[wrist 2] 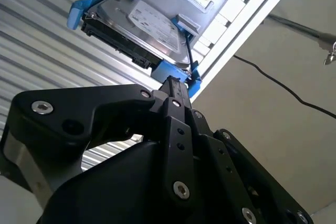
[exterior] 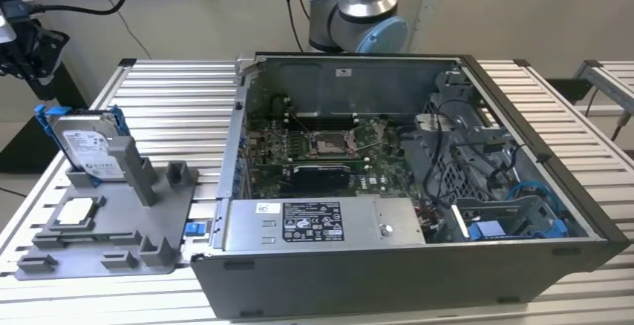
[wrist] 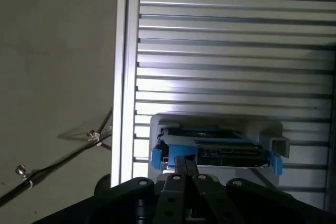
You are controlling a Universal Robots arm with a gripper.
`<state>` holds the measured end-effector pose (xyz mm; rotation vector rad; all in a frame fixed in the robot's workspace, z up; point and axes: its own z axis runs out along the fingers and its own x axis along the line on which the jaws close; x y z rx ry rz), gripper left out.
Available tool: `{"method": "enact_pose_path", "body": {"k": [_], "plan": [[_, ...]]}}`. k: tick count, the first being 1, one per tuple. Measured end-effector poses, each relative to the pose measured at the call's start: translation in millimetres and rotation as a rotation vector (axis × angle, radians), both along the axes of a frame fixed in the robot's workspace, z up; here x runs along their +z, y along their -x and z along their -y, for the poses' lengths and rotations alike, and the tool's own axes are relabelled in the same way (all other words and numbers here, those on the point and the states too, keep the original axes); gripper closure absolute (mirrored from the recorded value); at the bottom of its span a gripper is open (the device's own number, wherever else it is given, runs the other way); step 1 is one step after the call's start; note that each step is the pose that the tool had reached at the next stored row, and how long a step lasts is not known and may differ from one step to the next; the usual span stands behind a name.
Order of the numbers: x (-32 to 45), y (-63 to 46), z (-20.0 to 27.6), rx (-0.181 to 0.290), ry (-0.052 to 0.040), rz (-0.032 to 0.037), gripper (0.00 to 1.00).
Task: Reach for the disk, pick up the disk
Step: 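Reach for the disk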
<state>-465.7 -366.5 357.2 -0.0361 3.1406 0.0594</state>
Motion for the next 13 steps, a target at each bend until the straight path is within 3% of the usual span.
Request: {"method": "enact_pose_path", "body": {"k": [7, 13], "plan": [[0.0, 0.2, 0.0, 0.006, 0.0, 0.0, 1.0], [0.0, 0.2, 0.0, 0.039, 0.0, 0.0, 1.0]]}}
